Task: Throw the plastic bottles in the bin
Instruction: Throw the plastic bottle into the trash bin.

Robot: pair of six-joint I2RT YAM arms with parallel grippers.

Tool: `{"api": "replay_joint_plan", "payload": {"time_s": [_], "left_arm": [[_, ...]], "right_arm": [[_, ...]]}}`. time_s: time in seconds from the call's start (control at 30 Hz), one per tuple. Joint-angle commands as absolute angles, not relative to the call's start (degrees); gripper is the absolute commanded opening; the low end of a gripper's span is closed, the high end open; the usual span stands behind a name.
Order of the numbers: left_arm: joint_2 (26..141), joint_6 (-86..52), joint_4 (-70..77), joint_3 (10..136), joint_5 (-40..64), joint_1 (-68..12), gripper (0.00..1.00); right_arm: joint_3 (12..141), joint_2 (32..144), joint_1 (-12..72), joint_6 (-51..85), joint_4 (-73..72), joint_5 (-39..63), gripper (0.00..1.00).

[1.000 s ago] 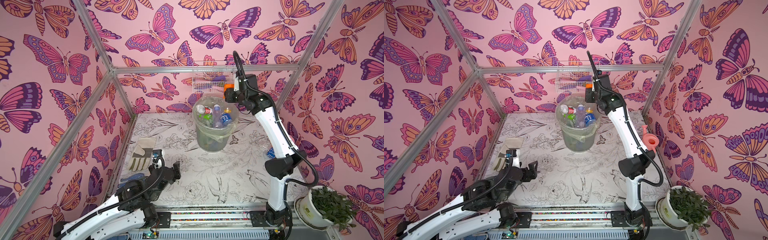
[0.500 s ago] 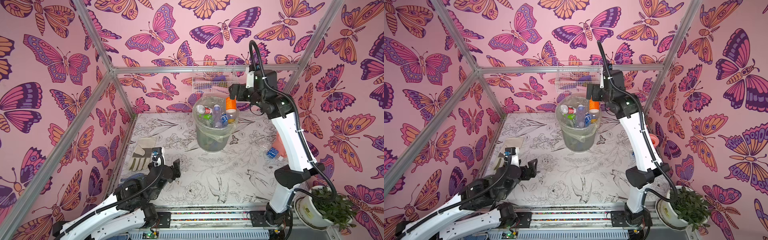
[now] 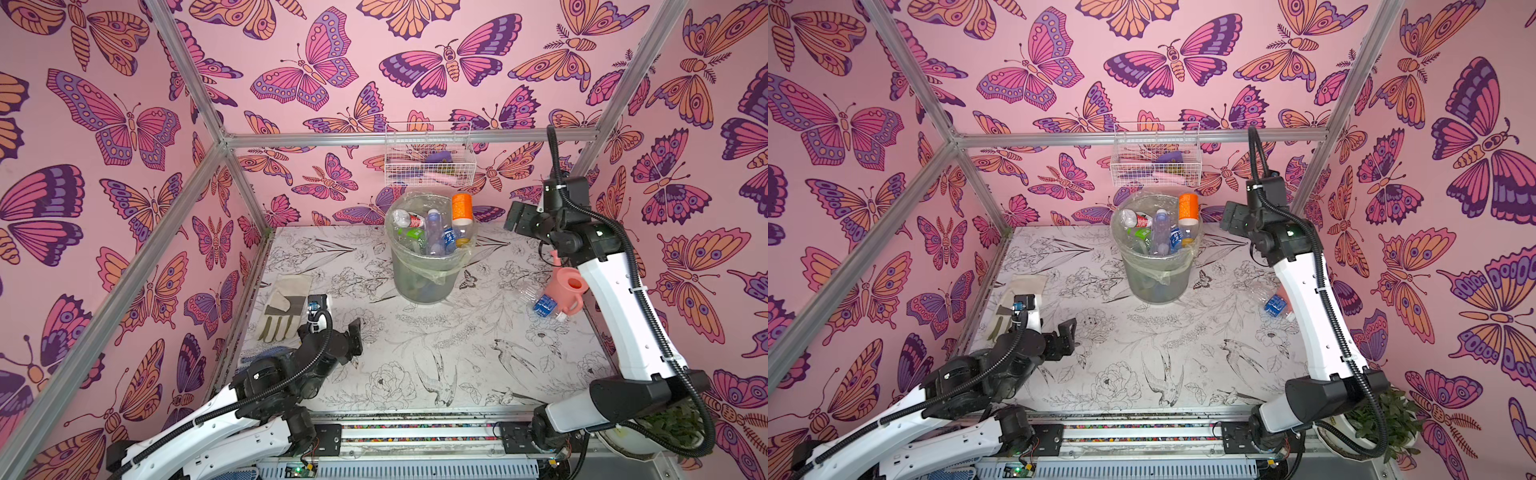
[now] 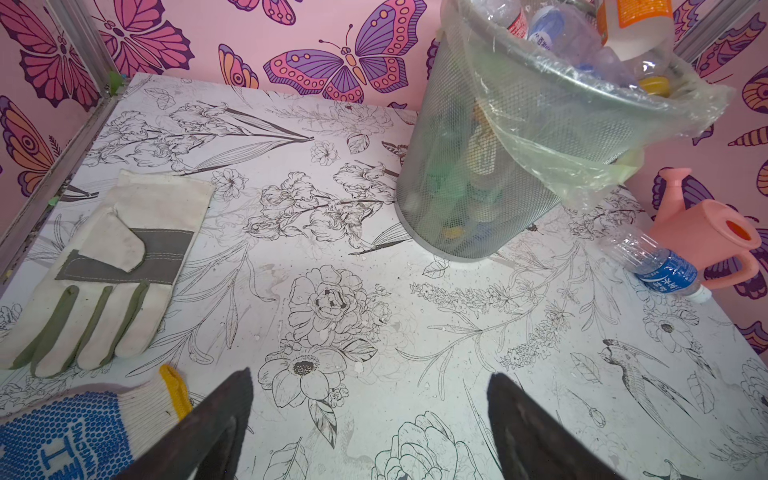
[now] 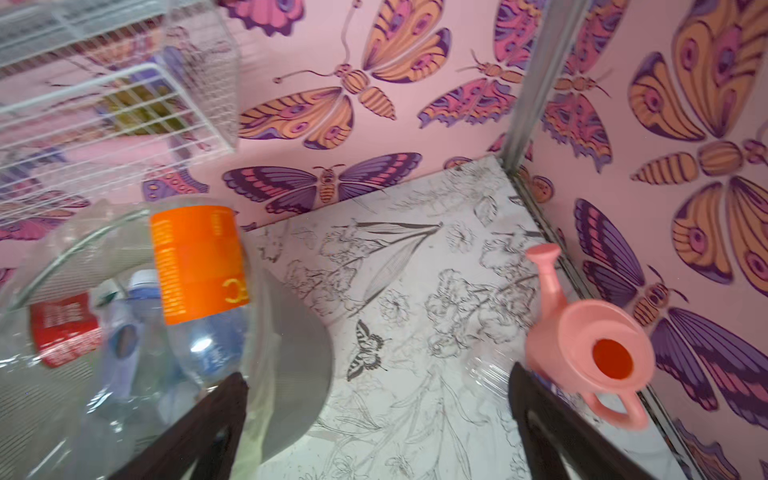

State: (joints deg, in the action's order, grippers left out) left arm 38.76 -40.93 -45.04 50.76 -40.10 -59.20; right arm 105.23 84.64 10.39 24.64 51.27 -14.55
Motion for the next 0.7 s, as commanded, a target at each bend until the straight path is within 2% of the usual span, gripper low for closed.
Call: {"api": "replay_joint_plan", "payload": {"time_s": [0.0, 0.23, 0.43, 0.67], "left_arm": [[38.8, -39.7, -45.1, 51.2, -40.9, -58.9, 0.9], [39.1, -40.2, -44.3, 50.2, -40.2, -59.0, 0.9], [40.3, -40.3, -43.3, 49.8, -40.0, -58.9, 0.9], [39.9, -39.6, -41.5, 48.0, -38.0, -58.0, 0.9]], "right_arm": [[101.5, 82.9, 6.4, 31.2, 51.5, -10.5, 0.99], [94.7, 86.7, -0.2, 48.2, 57.2, -13.2, 0.99], [85.4, 87.5, -3.8, 59.1, 51.5, -5.2, 0.99], [84.4, 92.9, -5.2, 71.2, 51.3, -0.8, 0.99]]}}
